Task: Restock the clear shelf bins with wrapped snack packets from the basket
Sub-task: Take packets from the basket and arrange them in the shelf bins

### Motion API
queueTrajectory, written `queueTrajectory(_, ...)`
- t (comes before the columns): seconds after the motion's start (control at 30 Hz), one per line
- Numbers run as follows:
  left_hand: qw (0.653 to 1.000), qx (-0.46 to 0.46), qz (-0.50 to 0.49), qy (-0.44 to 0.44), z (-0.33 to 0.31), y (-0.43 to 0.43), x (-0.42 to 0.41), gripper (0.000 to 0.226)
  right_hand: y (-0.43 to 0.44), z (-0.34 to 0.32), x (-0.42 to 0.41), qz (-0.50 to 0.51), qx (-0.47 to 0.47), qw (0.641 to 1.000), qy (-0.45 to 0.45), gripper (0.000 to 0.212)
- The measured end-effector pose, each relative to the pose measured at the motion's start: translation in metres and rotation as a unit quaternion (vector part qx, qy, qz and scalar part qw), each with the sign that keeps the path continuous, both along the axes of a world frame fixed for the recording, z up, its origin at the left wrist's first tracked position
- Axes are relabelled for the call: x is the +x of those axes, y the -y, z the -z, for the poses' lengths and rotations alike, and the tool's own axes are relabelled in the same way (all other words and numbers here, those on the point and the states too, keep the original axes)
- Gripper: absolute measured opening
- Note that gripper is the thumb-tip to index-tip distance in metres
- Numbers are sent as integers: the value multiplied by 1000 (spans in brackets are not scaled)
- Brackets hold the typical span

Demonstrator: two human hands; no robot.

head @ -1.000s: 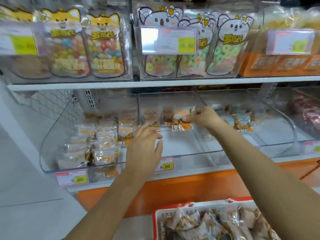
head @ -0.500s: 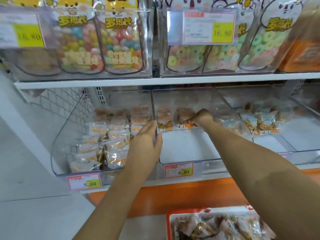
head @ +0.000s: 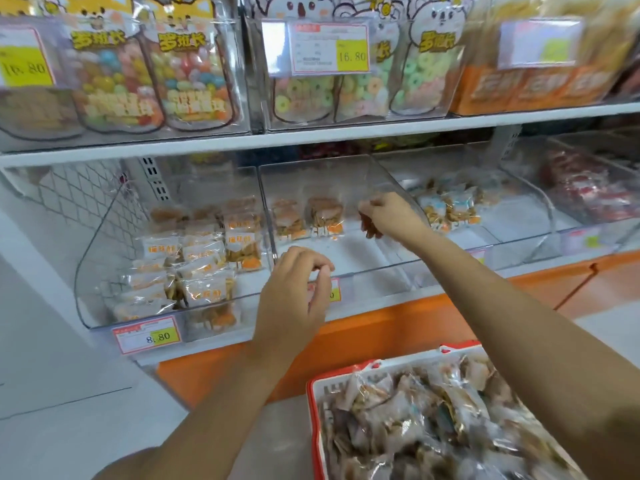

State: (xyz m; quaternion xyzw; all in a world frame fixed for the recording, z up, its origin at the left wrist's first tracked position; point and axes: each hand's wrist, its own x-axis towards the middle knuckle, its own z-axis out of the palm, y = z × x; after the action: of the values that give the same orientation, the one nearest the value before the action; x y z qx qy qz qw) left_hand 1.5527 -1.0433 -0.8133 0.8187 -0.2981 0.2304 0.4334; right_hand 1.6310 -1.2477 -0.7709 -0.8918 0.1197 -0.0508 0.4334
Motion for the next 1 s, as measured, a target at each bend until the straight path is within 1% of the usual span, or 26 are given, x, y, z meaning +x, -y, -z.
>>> queueTrajectory(0.1, 993, 36, 52, -96, 28, 9, -27, 11, 5, -5, -69, -47, -61, 997, 23, 35)
queueTrajectory(0.13, 988, 76, 52, -125, 41, 12, -34, 10, 9, 1, -89, -59, -66, 996, 18, 36)
queueTrajectory(0.17, 978, 139, 45, -148, 55, 13, -38, 10, 12, 9, -108, -70, -66, 995, 0, 36)
queueTrajectory(0.23, 937, 274, 31, -213, 86, 12, -46, 11, 19, 35, -138, -105, -87, 988, -68, 33)
queueTrajectory(0.27, 912, 323, 31, -253, 100, 10, -51, 14, 22, 53, -149, -136, -119, 978, -104, 27)
queueTrajectory(0.33, 874, 369, 41, -313, 123, 6, -63, 22, 22, 89, -170, -202, -193, 942, -184, 6)
queueTrajectory(0.37, 863, 376, 47, -334, 131, 4, -68, 24, 18, 107, -180, -231, -217, 924, -215, 9)
queueTrajectory(0.43, 846, 380, 58, -369, 139, 1, -78, 25, 12, 140, -196, -277, -244, 892, -260, 43)
queueTrajectory(0.47, 839, 381, 70, -383, 142, 1, -82, 25, 8, 154, -202, -294, -262, 880, -267, 56)
queueTrajectory(0.53, 831, 379, 92, -395, 143, 2, -91, 23, 0, 173, -210, -326, -306, 859, -249, 70)
queueTrajectory(0.6, 824, 385, 100, -405, 141, 2, -97, 21, -8, 186, -213, -341, -349, 841, -233, 78)
queueTrajectory(0.67, 816, 390, 106, -414, 143, 2, -97, 22, -12, 192, -211, -319, -370, 845, -219, 82)
queueTrajectory(0.8, 815, 365, 95, -440, 146, -1, -89, 24, -10, 189, -203, -288, -373, 859, -199, 73)
queueTrajectory(0.97, 826, 314, 56, -466, 144, 1, -74, 26, 12, 190, -201, -236, -296, 900, -215, 65)
queueTrajectory(1.0, 825, 301, 56, -476, 145, 2, -71, 23, 17, 189, -201, -217, -258, 915, -221, 63)
